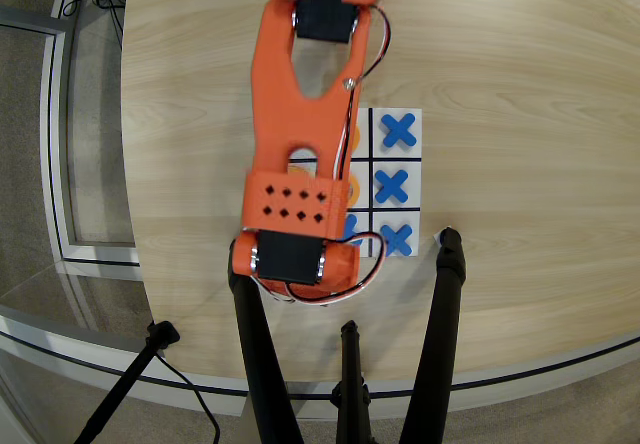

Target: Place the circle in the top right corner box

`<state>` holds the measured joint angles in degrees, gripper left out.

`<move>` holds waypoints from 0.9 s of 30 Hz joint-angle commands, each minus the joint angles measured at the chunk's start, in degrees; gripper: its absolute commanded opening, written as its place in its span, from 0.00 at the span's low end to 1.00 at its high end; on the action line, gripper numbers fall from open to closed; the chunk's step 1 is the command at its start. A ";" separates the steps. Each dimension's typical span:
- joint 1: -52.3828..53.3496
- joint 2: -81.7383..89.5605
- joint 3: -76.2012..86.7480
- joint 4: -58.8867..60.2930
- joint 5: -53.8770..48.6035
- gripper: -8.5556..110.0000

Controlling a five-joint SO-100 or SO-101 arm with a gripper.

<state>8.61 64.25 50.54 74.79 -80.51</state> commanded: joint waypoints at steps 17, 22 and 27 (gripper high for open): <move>-3.78 93.43 120.06 -34.45 -11.60 0.14; -5.10 122.08 132.89 -15.73 -13.18 0.14; -6.77 128.06 132.89 -2.99 -13.80 0.07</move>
<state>2.11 190.28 180.26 66.62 -93.96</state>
